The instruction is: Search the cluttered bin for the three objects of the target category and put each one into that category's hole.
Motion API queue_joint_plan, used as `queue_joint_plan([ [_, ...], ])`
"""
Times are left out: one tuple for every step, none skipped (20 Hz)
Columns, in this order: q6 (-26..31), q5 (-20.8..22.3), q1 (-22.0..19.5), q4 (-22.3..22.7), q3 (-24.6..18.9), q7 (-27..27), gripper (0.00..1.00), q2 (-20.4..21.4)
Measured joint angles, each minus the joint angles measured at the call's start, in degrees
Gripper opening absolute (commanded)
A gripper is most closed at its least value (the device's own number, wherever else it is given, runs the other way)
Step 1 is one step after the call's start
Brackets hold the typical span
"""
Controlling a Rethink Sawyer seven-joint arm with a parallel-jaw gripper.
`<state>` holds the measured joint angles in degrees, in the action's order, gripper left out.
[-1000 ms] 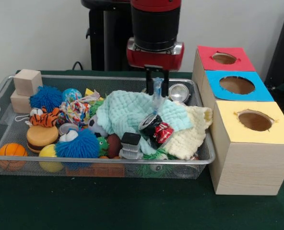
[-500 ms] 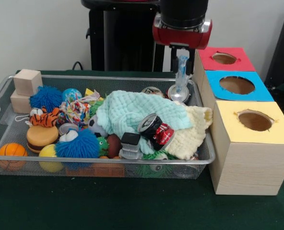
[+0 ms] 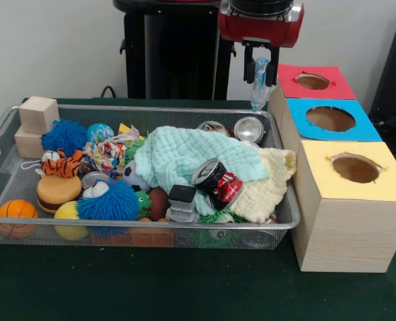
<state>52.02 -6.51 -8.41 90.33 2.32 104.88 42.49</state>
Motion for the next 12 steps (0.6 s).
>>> queue_joint_plan([
  [0.00, -0.14, 0.29, -0.10, 0.19, 0.00, 0.00, -0.08],
  [0.00, -0.33, 0.67, -0.24, 0.42, 0.01, 0.00, -0.25],
  [-0.01, -0.66, 1.41, -0.55, 0.81, 0.12, 0.00, -0.75],
  [-0.02, -0.91, 1.96, -0.76, 1.08, 0.26, 0.00, -1.24],
  [-0.02, -1.05, 2.31, -0.89, 1.23, 0.37, 0.00, -1.58],
  [-0.02, -1.27, 2.90, -1.05, 1.50, 0.54, 0.00, -2.13],
  [-0.07, -1.44, 3.40, -1.16, 1.73, 0.69, 0.00, -2.59],
  [-0.11, -1.61, 3.89, -1.26, 1.95, 0.84, 0.00, -3.06],
  [-0.15, -1.78, 4.26, -1.32, 2.08, 0.98, 0.00, -3.39],
  [-0.20, -1.85, 4.43, -1.34, 2.13, 1.06, 0.00, -3.56],
  [-0.47, -2.32, 5.18, -1.44, 2.32, 1.57, 0.00, -4.37],
  [-0.62, -2.51, 5.44, -1.46, 2.38, 1.84, 0.00, -4.66],
])
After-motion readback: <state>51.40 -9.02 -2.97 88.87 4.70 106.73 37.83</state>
